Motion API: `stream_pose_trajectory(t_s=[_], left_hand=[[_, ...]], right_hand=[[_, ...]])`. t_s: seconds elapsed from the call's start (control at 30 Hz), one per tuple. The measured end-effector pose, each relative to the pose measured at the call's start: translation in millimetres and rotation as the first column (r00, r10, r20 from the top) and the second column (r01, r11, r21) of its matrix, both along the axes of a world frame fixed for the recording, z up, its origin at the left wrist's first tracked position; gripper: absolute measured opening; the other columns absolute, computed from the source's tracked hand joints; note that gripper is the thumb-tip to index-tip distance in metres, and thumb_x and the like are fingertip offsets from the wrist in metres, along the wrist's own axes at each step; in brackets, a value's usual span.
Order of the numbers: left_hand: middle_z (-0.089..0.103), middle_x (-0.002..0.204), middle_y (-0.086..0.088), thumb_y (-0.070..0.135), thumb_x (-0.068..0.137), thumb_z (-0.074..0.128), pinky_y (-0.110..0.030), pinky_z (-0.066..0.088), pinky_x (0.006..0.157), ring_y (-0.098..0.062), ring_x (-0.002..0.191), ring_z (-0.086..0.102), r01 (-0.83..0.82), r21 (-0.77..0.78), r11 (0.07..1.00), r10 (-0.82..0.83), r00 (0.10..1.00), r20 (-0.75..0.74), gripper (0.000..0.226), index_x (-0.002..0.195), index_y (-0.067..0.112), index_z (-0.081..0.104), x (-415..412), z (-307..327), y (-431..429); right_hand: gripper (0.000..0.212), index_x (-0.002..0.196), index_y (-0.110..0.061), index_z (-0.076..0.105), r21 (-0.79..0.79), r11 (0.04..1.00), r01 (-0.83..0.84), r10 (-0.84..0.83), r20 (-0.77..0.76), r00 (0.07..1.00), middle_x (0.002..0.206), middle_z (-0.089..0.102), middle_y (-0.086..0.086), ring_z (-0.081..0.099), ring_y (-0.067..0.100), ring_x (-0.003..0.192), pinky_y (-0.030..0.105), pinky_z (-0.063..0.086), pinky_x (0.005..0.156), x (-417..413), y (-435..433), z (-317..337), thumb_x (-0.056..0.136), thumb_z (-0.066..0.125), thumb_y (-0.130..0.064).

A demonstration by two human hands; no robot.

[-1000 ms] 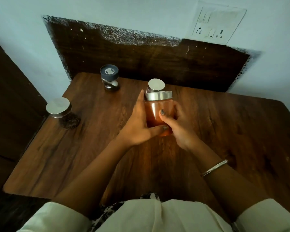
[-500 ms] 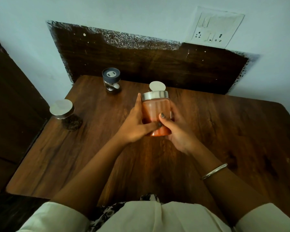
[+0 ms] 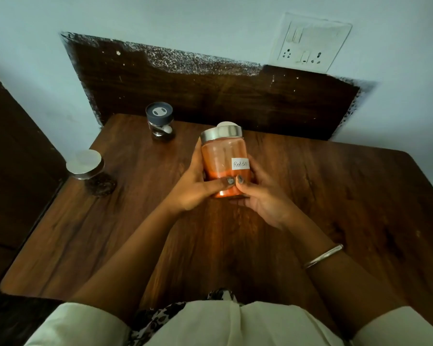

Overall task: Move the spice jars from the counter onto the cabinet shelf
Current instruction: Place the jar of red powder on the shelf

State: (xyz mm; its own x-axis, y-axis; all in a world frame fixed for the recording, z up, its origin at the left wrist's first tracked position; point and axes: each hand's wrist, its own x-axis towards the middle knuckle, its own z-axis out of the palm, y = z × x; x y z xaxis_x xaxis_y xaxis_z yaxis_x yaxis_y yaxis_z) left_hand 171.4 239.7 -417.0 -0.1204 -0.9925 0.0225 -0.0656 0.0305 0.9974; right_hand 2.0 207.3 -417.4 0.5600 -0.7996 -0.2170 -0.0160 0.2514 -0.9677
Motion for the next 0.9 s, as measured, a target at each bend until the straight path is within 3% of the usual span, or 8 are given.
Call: stream_pose_trajectory(t_s=[0.13,0.2,0.27,0.4,0.53,0.63,0.8,0.9], left_hand=[[0.036,0.143,0.002,0.024,0.089,0.058,-0.022,0.054,0.08,-0.006,0.104,0.058,-0.023,-0.012,1.0,0.024,0.988,0.153,0.093,0.148,0.029,-0.013,-2,5,0],[0.042,0.14,-0.004,0.029,0.089,0.057,-0.018,0.052,0.071,-0.009,0.093,0.06,-0.023,-0.039,0.999,0.032,0.967,0.252,0.09,0.147,0.031,-0.012,0,5,-1],[0.042,0.14,-0.005,0.029,0.086,0.061,-0.02,0.051,0.07,-0.01,0.093,0.061,0.001,-0.029,1.0,0.006,0.97,0.244,0.098,0.147,0.031,-0.016,1,3,-1],[0.032,0.147,0.006,0.036,0.07,0.074,-0.03,0.049,0.095,-0.011,0.123,0.048,0.023,-0.038,0.999,-0.016,0.984,0.176,0.118,0.148,0.03,-0.015,5,0,2],[0.03,0.149,0.0,0.035,0.065,0.072,-0.034,0.048,0.1,-0.015,0.129,0.044,0.054,-0.049,0.997,-0.049,0.993,0.103,0.114,0.149,0.03,-0.005,10,0,2],[0.033,0.148,0.001,0.037,0.064,0.072,-0.03,0.049,0.096,-0.014,0.129,0.044,0.08,-0.035,0.996,-0.076,0.992,0.096,0.113,0.149,0.032,-0.002,10,-3,2],[0.037,0.146,0.005,0.039,0.066,0.072,-0.026,0.051,0.091,-0.012,0.127,0.046,0.095,-0.03,0.995,-0.091,0.989,0.114,0.113,0.149,0.034,-0.004,11,-7,3],[0.037,0.146,0.006,0.042,0.066,0.071,-0.016,0.048,0.092,-0.008,0.126,0.046,0.105,-0.046,0.993,-0.096,0.983,0.158,0.114,0.149,0.031,-0.006,12,-5,2]], right_hand=[[0.075,0.14,-0.035,0.031,-0.022,0.992,0.125,-0.124,0.024,0.992,0.138,0.046,0.004,0.054,0.023,0.12,0.039,0.052,0.09,3,4,1,0.076,0.07,-0.032],[0.087,0.144,-0.036,0.025,-0.107,0.979,0.171,-0.175,-0.024,0.984,0.141,0.043,0.001,0.052,0.02,0.122,0.038,0.052,0.093,1,3,4,0.07,0.07,-0.035],[0.09,0.144,-0.04,0.02,-0.189,0.971,0.143,-0.163,-0.089,0.983,0.14,0.041,-0.003,0.05,0.018,0.122,0.04,0.05,0.096,-2,2,8,0.069,0.069,-0.035],[0.086,0.135,-0.051,0.02,-0.24,0.97,0.045,-0.08,-0.136,0.987,0.128,0.041,-0.014,0.049,0.019,0.123,0.04,0.051,0.095,-9,3,16,0.066,0.068,-0.037],[0.1,0.142,-0.049,0.003,-0.271,0.96,-0.072,0.003,-0.246,0.969,0.142,0.036,-0.004,0.054,0.022,0.118,0.033,0.055,0.085,-18,-2,26,0.066,0.067,-0.037],[0.107,0.142,-0.049,-0.014,-0.278,0.93,-0.241,0.108,-0.42,0.901,0.146,0.037,0.003,0.068,0.019,0.097,0.033,0.057,0.079,-22,-4,33,0.068,0.063,-0.046],[0.111,0.141,-0.046,-0.021,-0.279,0.922,-0.269,0.118,-0.458,0.881,0.115,0.052,-0.013,0.071,0.021,0.088,0.032,0.058,0.073,-27,-4,35,0.069,0.064,-0.044],[0.113,0.142,-0.044,-0.02,-0.276,0.926,-0.258,0.12,-0.435,0.892,0.131,0.048,-0.005,0.068,0.018,0.093,0.025,0.058,0.069,-26,-3,35,0.069,0.066,-0.04]])
